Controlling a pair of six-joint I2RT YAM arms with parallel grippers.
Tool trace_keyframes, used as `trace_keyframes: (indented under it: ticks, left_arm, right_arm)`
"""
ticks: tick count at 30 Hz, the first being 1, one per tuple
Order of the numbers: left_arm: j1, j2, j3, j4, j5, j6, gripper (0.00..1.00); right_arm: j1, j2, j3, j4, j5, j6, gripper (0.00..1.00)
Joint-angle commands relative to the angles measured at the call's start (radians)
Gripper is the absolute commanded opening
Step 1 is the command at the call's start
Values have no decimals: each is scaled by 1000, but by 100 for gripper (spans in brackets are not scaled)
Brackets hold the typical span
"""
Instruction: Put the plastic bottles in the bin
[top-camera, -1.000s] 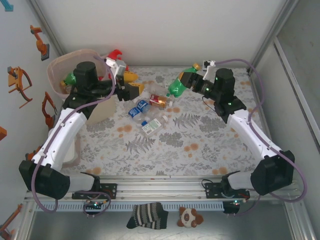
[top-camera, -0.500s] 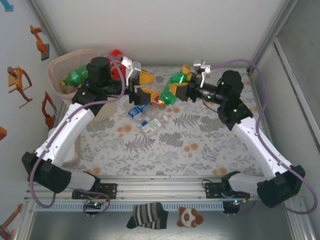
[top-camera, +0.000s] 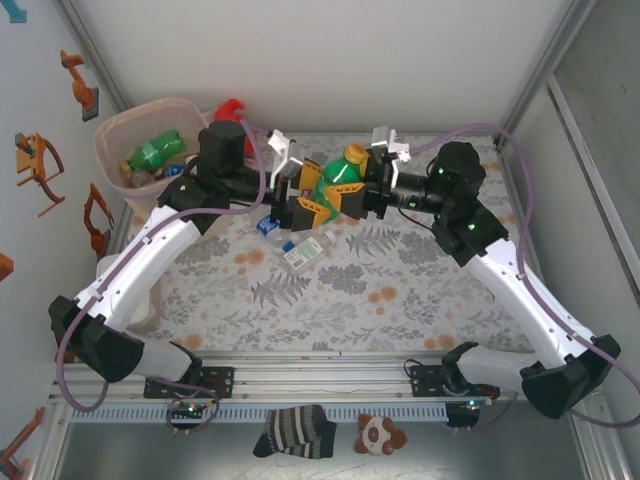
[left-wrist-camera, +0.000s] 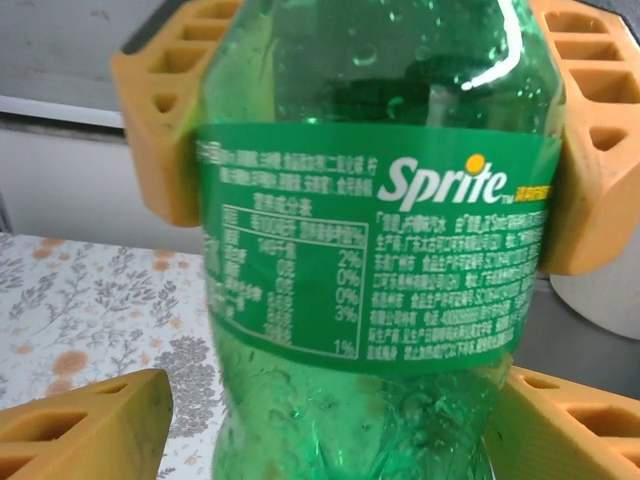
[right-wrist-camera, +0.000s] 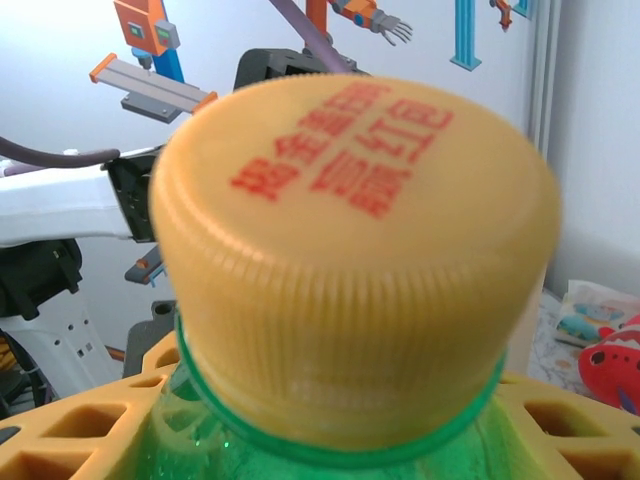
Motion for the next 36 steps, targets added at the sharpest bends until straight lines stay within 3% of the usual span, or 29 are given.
trace_keyframes:
  ticks: [1, 13, 29, 34, 36]
  left_arm:
    - [-19, 6, 30, -20, 41, 43, 75]
    - [-48, -7, 33, -20, 31, 64, 69]
    - [-49, -14, 25, -28, 7, 82, 53]
    - [-49, -18, 21, -39, -24, 98, 51]
    - [-50, -20, 24, -58, -58, 109, 49]
  right_arm:
    - [16, 7, 41, 13, -6, -20, 39]
    - [35, 35, 49, -29, -4, -57, 38]
    - [43, 33, 39, -73, 32, -99, 38]
    - [42, 32, 44, -86, 39, -108, 42]
    - [43, 27, 43, -91, 44, -111, 49]
